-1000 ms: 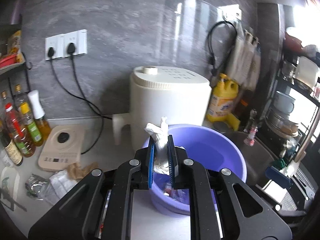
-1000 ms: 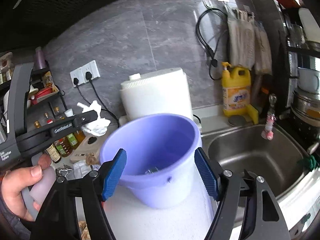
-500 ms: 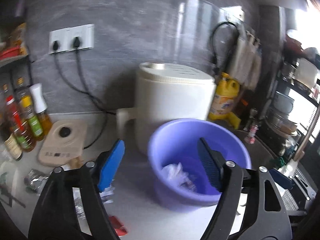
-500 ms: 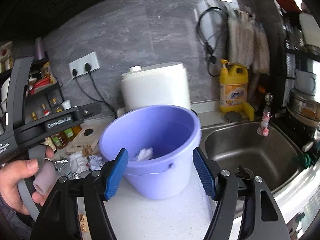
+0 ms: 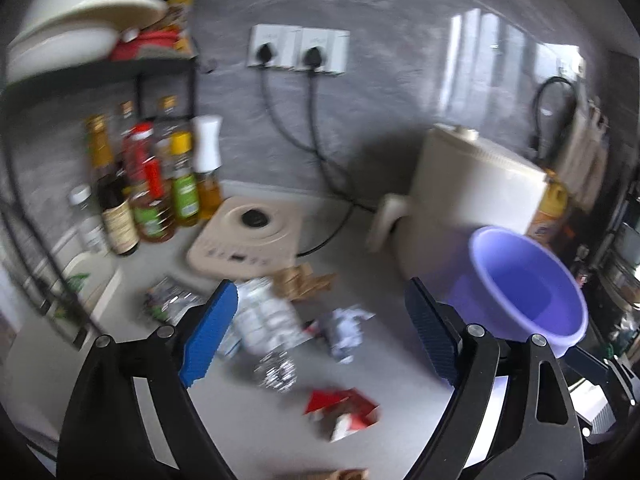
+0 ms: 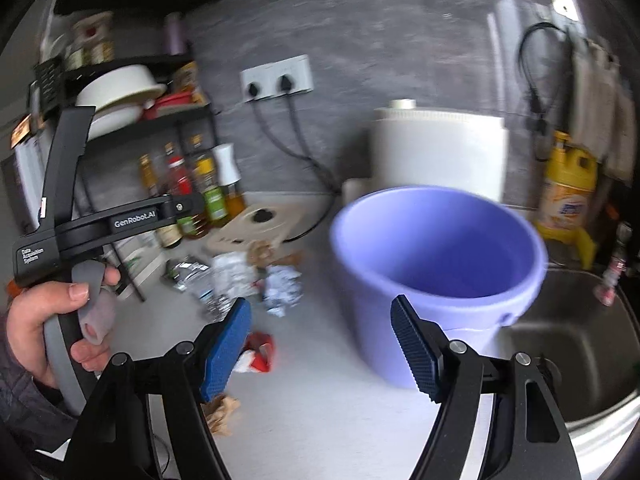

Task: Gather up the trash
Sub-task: 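Grasp the crumpled brown paper with the right tool, then grasp the red-and-white carton with the left tool while the right tool holds the brown paper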

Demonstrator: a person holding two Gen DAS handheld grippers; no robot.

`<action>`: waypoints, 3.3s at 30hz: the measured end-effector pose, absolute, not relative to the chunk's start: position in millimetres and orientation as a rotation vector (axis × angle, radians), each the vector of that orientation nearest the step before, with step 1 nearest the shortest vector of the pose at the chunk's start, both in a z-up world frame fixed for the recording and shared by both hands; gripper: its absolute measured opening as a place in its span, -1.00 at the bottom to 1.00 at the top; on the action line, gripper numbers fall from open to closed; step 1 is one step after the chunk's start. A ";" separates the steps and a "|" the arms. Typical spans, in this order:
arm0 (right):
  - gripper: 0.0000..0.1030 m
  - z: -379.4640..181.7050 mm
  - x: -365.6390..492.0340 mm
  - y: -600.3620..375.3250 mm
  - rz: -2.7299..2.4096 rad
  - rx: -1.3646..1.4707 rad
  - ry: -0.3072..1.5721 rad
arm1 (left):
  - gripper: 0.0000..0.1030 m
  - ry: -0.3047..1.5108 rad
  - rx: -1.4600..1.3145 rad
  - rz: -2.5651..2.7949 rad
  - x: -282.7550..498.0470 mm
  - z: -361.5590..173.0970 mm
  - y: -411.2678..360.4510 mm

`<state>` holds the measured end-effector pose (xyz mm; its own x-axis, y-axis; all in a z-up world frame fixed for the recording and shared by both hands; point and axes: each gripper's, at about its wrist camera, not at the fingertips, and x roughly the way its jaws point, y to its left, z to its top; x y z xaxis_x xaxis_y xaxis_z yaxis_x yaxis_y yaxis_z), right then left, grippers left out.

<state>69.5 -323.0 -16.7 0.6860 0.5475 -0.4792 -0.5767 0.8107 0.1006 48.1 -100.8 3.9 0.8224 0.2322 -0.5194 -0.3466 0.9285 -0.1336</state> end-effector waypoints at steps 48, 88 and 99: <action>-0.68 -134.8 75.8 -248.7 0.731 -0.123 0.893 | 0.65 0.811 -0.293 0.396 2.9 -110.2 -62.0; -0.68 -138.6 104.9 -346.9 0.381 0.005 0.879 | 0.63 0.803 -0.228 0.185 86.2 -121.1 -123.3; -0.68 -142.0 105.8 -343.5 0.403 -0.019 0.886 | 0.10 0.873 -0.260 0.242 96.1 -142.7 -106.8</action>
